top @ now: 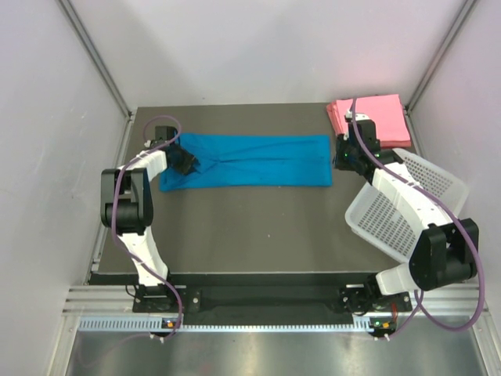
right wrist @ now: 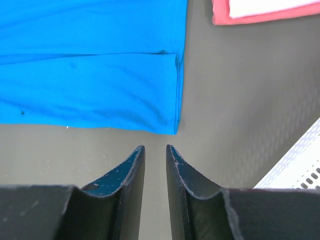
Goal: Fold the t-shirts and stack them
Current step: Fold the tshirt
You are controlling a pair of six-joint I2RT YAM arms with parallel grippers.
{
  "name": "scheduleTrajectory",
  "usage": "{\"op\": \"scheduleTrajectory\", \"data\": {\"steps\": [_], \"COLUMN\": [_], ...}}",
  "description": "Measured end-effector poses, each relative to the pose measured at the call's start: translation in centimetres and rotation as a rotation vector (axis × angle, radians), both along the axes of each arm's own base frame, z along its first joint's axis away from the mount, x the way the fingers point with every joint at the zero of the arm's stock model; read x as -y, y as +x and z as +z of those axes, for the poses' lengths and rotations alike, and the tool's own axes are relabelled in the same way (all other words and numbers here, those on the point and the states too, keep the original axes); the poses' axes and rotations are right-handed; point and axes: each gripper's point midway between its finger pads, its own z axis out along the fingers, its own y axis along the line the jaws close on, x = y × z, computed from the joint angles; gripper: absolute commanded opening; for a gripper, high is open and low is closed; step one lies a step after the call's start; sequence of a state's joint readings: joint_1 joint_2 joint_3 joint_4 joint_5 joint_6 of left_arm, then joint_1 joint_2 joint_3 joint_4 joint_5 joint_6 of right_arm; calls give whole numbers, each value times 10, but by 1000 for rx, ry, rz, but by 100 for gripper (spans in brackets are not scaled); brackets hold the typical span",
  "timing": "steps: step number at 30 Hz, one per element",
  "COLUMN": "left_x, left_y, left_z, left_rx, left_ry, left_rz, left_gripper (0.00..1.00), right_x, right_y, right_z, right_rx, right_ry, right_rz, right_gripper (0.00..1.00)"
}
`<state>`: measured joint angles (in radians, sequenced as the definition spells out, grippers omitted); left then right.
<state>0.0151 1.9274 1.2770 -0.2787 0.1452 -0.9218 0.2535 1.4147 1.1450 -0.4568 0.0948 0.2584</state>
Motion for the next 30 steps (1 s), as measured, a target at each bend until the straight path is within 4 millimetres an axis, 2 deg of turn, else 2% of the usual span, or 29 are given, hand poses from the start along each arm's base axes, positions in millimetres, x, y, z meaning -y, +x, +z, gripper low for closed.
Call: {"op": "scheduleTrajectory", "data": {"steps": [4,7,10,11,14,20,26,30], "left_x": [1,2,1,1,0,0,14,19], "left_y": [-1,-1,0,0,4,21,40,50], "left_z": [-4,-6,-5,-5,-1,18,41,39], "left_rx": [-9,-13,-11,-10,2,60,131,141], "left_ry": [4,4,6,8,18,41,65,76], "left_rz": [0,-2,1,3,2,-4,-60,-87], "left_gripper": [33,29,18,10,0,0,0,0], "right_x": [0,-1,-1,-1,-1,-1,-2,-3], "right_y": [0,0,0,0,0,0,1,2], "right_z": [-1,-1,-1,-1,-1,-1,-3,-8], "right_rx": [-4,-3,-4,-4,-4,-4,-7,-20], "right_ry": [0,1,2,2,1,5,9,9], "right_rz": [1,2,2,2,2,-1,1,3], "right_gripper": [24,24,24,24,25,25,25,25]}}
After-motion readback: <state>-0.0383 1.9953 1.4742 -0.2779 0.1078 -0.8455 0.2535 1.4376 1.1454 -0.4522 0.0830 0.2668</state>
